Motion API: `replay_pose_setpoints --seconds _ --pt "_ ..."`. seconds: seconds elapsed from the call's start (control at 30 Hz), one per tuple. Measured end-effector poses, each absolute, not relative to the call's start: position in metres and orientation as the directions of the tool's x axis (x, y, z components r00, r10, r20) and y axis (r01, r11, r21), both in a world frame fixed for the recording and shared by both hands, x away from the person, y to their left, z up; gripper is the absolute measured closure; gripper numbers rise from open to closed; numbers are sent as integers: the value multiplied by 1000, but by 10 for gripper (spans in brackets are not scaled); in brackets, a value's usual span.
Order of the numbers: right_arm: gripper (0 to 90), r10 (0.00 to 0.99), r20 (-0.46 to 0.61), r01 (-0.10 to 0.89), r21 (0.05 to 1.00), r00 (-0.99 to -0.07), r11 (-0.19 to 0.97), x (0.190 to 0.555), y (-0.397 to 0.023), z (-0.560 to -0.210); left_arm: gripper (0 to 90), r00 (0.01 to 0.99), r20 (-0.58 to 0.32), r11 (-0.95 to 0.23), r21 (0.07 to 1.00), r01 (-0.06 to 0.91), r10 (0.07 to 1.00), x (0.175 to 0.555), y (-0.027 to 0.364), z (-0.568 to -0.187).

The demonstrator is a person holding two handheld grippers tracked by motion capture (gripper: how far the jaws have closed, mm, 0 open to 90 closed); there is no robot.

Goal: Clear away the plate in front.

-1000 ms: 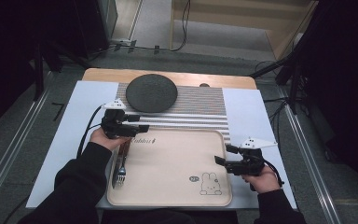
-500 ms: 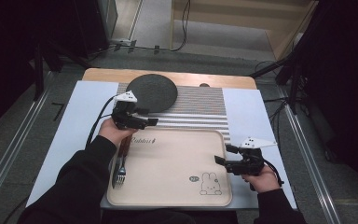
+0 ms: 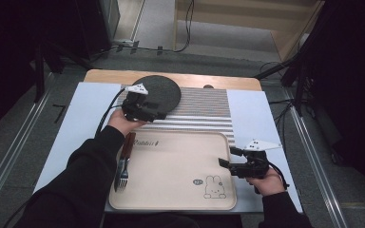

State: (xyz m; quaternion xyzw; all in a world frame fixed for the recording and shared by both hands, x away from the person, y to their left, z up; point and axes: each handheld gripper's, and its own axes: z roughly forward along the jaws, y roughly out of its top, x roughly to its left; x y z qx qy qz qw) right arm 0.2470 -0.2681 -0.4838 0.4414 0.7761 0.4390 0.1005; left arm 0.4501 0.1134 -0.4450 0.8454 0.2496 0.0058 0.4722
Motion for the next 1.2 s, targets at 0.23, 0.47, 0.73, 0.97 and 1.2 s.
replay_pose_setpoints --seconds 0.23,0.47,0.73,0.97,1.2 --pt "263 771 231 595 772 -593 226 247 -268 -483 311 886 -188 -455 802 388 424 463 105 -443" --pt "263 771 231 595 771 -593 227 246 -268 -483 339 912 -91 -499 813 300 400 468 100 -455" --pt "263 772 228 594 771 -594 229 247 -268 -484 340 947 76 -640 753 150 311 468 92 -461" --pt "263 773 229 596 770 -591 227 246 -269 -484 351 960 169 -691 722 32 222 464 87 -463" --pt "263 775 227 598 768 -589 230 246 -269 -484 353 934 299 -729 681 -64 197 462 89 -469"
